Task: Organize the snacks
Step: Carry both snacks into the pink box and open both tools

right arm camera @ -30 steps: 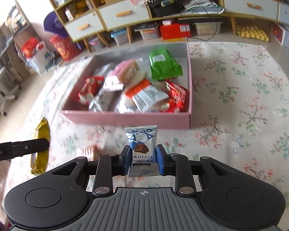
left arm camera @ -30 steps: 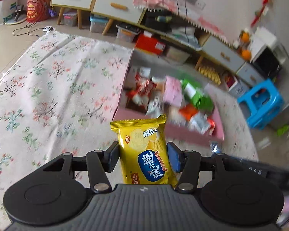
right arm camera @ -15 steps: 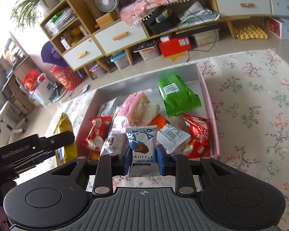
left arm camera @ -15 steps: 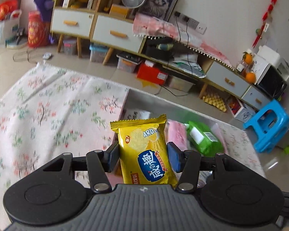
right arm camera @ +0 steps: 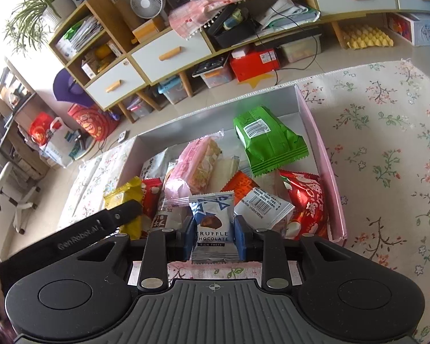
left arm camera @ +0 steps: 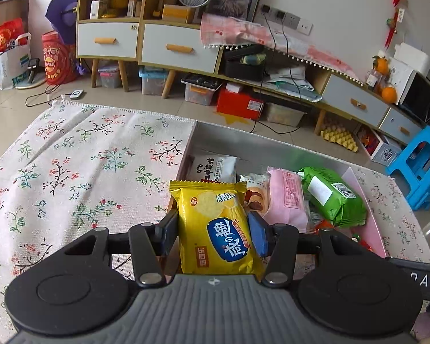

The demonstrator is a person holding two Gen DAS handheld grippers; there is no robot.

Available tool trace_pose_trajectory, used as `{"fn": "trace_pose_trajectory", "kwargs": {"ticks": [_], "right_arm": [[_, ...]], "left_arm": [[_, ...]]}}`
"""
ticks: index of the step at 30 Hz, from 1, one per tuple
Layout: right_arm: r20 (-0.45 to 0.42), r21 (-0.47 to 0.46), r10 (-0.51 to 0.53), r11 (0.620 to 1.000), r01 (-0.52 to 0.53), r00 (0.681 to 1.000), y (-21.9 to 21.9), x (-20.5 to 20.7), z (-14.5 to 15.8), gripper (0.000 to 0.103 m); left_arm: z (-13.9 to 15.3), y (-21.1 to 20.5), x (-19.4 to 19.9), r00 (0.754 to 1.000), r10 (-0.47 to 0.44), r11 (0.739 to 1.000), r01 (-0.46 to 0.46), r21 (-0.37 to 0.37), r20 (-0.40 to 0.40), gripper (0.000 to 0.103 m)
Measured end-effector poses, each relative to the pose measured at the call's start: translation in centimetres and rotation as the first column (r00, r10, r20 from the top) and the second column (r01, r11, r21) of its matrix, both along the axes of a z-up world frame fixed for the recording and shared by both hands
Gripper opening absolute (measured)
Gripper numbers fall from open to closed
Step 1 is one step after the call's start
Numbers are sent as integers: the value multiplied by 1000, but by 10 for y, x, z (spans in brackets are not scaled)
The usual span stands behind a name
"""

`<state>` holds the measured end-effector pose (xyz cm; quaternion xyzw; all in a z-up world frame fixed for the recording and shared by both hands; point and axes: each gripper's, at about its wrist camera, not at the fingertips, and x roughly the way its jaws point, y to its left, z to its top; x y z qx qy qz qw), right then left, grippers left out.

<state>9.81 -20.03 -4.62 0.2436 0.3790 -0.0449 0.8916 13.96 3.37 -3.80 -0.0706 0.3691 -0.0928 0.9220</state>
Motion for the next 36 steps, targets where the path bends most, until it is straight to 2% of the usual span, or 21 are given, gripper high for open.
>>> {"fn": "trace_pose_trajectory", "kwargs": {"ticks": [5,8,10,13,22,24,27,30,36], "right_arm": [[5,17,-13,1000,13,1000,-2,0,-1,28],[11,18,-12,1000,12,1000,-2,0,0,32],[21,29,6,1000,-7,1000,-1,-1,-1,33],[23,23,0,1000,-1,1000,-1,-3,2,45],[18,12,-19,1000,18,1000,-7,-11,8,52],[17,3,-16,1000,16,1000,-6,-14,10,53],[7,-12,-12,1000,12,1000,-6,-17,11,60],[-6,-26,-10,1000,10,1000,-4,-20,13,62],[-41,-54,9,999,-11,999,0,-28,17,72]], "left_arm": [[1,2,-2,1000,-1,1000,1,-16,-4,49],[1,-1,-1,1000,-15,1000,15,-2,4,49],[1,-3,-1,1000,-19,1000,19,13,6,54],[2,-5,-3,1000,-30,999,30,37,4,55],[6,-12,-13,997,-75,990,71,119,29,68],[8,-12,-15,996,-84,990,81,120,25,70],[11,-9,-17,996,-86,991,84,100,14,75],[13,-7,-20,996,-87,993,86,86,6,77],[15,-4,-30,994,-110,988,109,108,1,86]]}}
